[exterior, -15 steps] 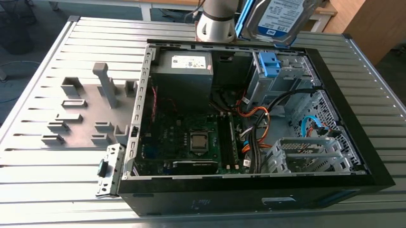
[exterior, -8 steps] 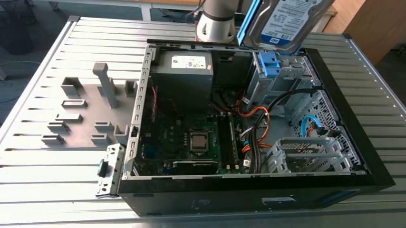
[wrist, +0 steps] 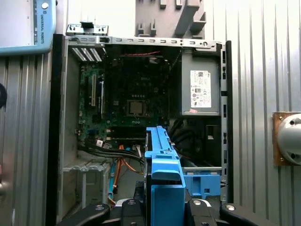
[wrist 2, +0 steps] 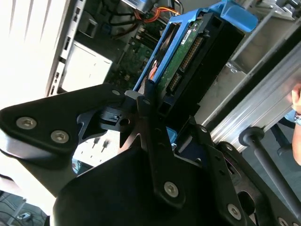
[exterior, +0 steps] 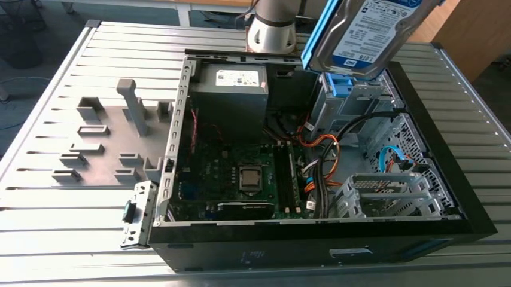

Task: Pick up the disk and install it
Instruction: 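Pick up the disk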

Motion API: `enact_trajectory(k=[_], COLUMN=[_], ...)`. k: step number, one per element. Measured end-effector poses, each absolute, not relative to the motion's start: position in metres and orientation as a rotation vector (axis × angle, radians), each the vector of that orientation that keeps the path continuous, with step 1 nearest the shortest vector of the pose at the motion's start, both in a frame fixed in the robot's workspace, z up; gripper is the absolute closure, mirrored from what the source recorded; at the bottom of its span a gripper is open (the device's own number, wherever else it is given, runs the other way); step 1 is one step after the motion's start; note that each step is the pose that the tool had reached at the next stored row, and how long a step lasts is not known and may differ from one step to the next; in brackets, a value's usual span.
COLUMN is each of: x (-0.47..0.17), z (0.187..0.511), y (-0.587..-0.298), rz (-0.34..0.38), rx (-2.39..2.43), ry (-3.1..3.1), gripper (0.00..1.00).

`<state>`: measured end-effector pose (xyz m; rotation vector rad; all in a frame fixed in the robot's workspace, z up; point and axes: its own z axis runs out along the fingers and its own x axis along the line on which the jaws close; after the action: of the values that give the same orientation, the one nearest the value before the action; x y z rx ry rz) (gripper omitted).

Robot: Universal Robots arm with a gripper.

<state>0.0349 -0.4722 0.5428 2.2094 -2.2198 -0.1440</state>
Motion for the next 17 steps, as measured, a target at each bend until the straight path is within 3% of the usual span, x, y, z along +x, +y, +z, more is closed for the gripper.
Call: enact_trajectory(k=[17], x=[0.035], z=[0.543], y=[-0.517], rz=[-0.144], rx=[2.209], ry=[-2.220], gripper=[0.64])
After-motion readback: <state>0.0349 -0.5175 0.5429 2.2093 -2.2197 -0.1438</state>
